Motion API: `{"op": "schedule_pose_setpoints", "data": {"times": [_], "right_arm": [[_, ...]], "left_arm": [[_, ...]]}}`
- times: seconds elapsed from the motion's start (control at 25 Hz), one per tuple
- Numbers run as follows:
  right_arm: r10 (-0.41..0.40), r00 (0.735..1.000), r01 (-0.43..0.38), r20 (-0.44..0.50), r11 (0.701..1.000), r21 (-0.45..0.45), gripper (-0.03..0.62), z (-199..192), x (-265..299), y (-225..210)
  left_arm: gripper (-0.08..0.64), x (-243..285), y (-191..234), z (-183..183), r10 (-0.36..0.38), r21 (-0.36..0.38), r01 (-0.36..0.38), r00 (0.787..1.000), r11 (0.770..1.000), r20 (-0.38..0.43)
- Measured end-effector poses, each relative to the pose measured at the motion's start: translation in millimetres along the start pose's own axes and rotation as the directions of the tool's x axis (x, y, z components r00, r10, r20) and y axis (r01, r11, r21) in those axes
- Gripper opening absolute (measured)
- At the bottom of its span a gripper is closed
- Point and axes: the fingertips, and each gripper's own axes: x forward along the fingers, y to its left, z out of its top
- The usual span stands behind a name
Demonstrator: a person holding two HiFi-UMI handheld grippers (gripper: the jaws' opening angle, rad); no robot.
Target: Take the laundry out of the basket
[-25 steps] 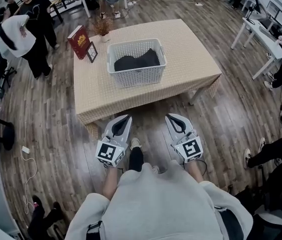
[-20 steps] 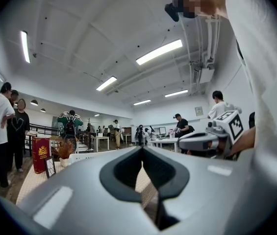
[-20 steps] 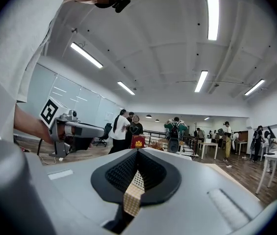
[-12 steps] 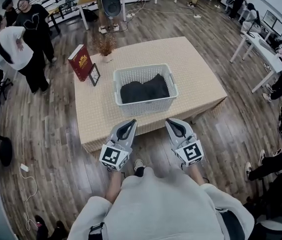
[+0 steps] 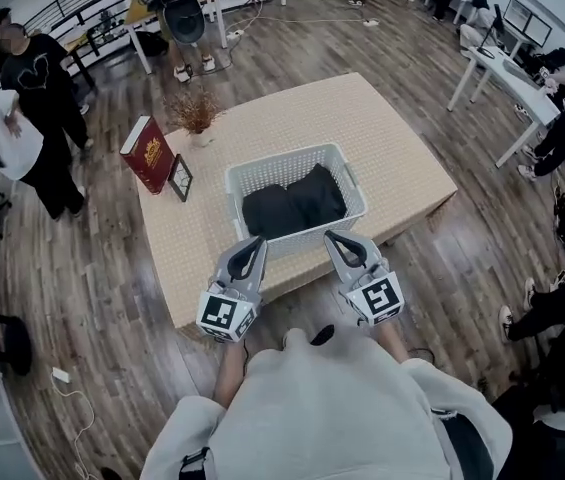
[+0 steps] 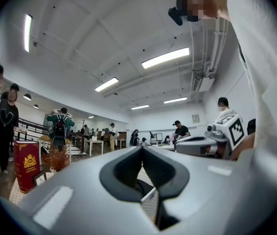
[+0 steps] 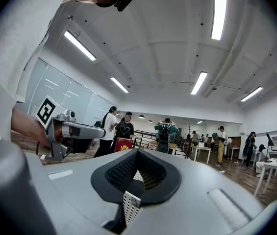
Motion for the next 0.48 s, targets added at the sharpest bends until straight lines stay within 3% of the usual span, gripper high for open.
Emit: {"op": "schedule_pose_setpoints", "data": {"times": [0.48], "right_arm": [[-0.006,0.999,0.009,-0.048,0.999,0.054,-0.002,-29.2,39.6,-41.3]], "left_arm": [[0.008,49.2,31.1,-20.0,-0.001,-0.039,-0.001,1.000,0.999,-0.030]]}}
